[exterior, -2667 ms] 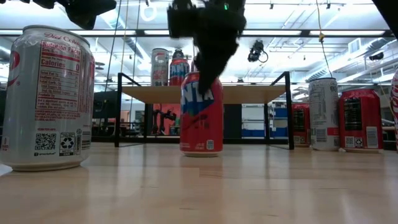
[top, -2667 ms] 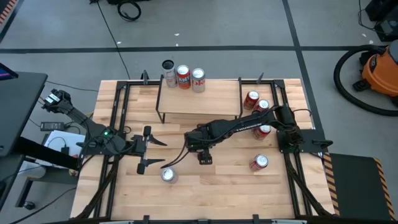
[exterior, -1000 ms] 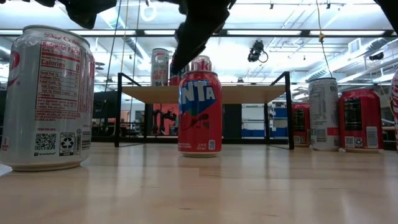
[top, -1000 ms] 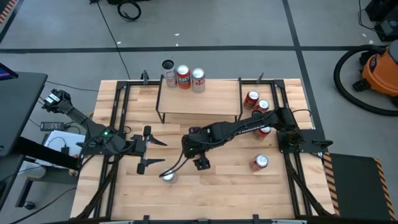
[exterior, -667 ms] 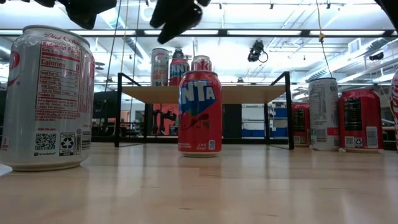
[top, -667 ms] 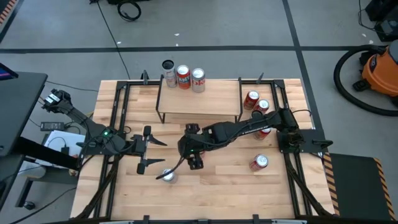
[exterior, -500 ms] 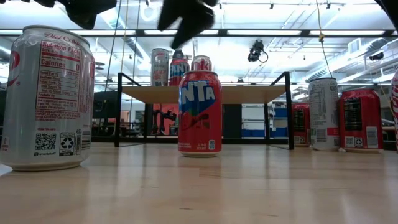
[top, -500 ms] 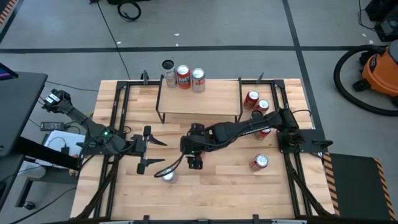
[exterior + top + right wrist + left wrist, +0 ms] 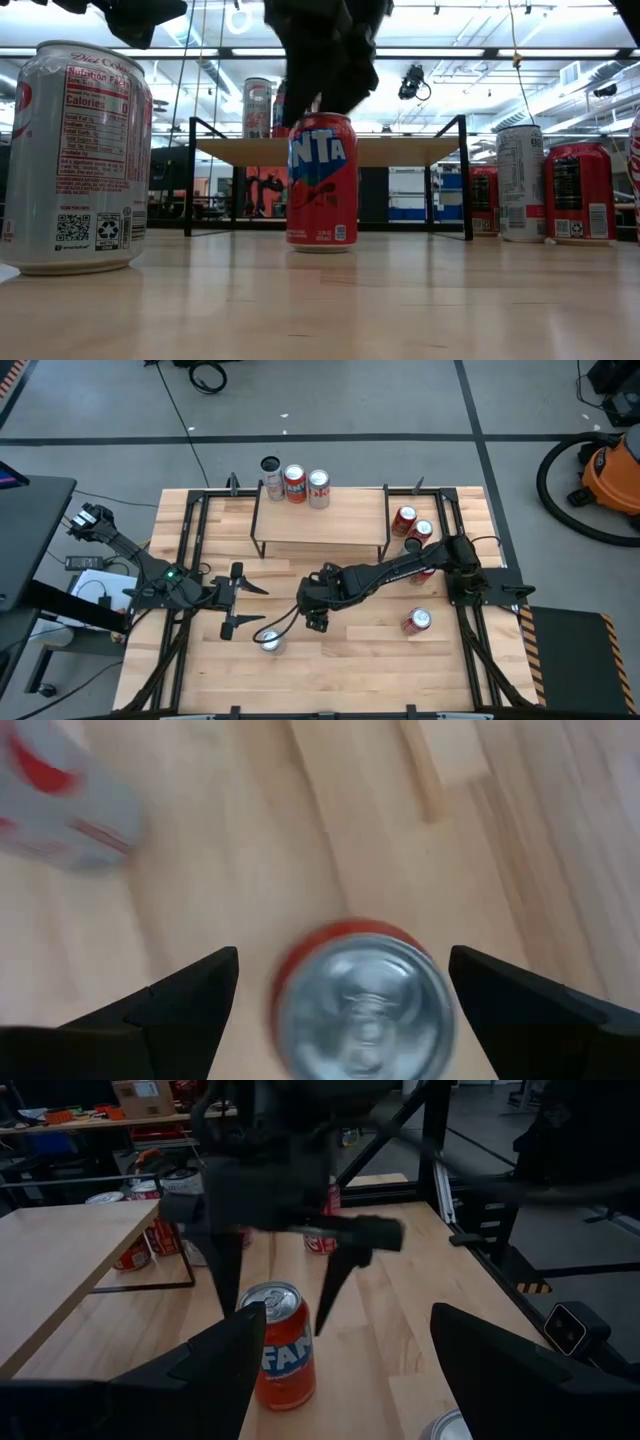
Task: Place canned beverage on shelf
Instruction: Put the center orange soda can on the shelf aligned with the other orange soda can
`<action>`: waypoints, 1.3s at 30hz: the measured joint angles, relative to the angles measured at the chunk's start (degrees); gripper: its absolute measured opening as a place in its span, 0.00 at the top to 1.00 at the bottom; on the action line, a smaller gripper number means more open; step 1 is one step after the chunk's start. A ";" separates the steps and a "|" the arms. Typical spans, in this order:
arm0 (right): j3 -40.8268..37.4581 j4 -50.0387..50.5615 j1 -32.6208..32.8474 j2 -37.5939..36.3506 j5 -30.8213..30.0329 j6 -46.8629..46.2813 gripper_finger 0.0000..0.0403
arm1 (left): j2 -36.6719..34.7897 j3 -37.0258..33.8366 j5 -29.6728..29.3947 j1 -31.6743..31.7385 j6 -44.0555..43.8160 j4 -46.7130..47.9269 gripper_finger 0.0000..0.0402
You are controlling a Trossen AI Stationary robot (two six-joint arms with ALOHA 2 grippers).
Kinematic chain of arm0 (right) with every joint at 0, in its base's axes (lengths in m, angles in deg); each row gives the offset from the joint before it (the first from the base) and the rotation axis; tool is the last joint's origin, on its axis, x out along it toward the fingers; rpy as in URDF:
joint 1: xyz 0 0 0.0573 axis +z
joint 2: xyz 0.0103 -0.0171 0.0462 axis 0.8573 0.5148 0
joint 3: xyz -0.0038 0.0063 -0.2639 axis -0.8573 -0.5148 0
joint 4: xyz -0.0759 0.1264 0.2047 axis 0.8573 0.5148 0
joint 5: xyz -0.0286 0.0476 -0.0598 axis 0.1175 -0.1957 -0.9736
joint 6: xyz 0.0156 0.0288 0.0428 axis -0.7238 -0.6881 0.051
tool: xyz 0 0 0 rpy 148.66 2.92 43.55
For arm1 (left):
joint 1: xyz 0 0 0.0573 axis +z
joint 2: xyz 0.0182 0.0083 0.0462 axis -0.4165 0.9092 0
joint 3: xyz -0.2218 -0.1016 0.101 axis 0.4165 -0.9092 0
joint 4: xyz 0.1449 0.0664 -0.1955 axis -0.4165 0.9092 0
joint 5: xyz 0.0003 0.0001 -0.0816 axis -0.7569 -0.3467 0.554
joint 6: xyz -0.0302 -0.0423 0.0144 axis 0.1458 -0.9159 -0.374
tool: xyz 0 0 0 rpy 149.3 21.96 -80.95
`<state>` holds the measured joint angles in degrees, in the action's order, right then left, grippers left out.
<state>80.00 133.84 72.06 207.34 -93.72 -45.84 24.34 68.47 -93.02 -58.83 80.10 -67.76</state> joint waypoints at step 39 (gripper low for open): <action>1.95 -3.19 -3.77 0.09 8.00 18.70 0.02 | 0.00 0.00 0.00 0.01 -0.15 0.58 0.27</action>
<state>81.96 130.65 68.29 207.43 -85.73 -27.14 24.34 68.47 -93.02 -58.82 79.94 -67.18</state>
